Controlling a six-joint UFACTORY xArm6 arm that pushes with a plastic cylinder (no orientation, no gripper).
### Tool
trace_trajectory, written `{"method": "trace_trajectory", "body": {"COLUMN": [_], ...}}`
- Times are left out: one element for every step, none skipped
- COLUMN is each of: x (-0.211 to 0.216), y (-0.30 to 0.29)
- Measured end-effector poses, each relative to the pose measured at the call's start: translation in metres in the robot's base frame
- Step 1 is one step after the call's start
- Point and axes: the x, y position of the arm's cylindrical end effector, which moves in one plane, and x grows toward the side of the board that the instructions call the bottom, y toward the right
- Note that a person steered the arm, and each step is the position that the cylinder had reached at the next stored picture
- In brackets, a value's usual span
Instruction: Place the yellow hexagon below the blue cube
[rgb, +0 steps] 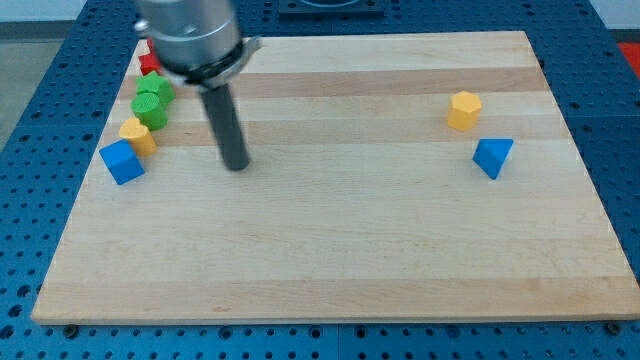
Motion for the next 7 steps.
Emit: {"method": "trace_trajectory", "body": {"x": [-0.066,-0.106,-0.111,-0.109,-0.081,-0.059,-0.055], "y": [0.043,0.118,0.212,0.279,0.311,0.287,0.248]}}
